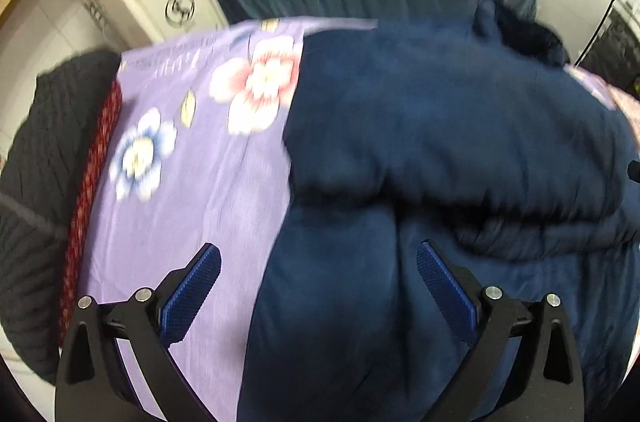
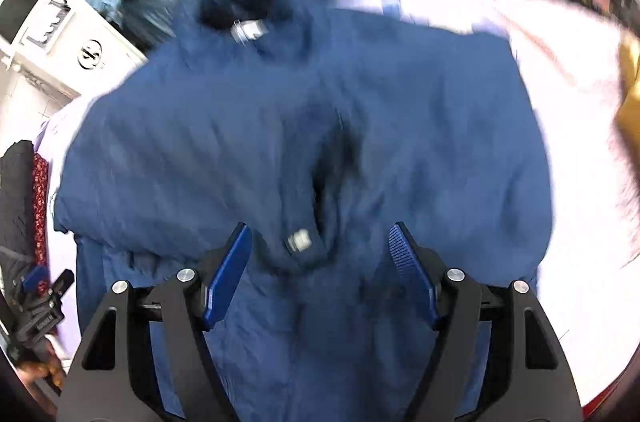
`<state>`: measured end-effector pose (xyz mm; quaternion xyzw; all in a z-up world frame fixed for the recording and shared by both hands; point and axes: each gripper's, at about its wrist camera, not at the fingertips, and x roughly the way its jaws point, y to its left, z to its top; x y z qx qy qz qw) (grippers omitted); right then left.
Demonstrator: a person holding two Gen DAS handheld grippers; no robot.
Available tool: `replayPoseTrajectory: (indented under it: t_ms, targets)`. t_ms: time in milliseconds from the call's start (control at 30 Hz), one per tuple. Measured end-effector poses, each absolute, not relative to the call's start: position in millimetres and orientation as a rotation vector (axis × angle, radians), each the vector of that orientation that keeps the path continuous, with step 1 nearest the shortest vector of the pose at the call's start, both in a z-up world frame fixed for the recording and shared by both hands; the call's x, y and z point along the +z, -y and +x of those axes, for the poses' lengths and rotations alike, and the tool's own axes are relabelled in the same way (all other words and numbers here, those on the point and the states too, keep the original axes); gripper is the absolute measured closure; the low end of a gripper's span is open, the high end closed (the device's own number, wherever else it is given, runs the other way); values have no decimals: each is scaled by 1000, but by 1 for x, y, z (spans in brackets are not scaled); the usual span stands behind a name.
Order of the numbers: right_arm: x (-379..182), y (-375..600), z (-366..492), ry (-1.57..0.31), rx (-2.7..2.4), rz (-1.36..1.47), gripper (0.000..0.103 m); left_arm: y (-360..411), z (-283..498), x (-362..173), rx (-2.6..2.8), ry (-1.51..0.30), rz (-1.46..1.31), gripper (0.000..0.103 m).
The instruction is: Fold large clothes
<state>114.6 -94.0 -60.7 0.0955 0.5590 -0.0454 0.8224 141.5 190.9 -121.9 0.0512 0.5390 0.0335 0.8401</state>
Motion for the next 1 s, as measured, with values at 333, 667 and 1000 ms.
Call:
replayPoseTrajectory:
  t_ms: [333,667,1000]
  targets:
    - [-112,25,156,-1330,104,-39,20,-125,198,-139,-148,-1120,244,6]
    - [-165,19,164,-1410,75,-54,10,-116,207,-209,-183,-1161,371,5]
    - [-176,-4,161,-1412,26,-95,5,-110,208,-211,-132,-1163,398,5]
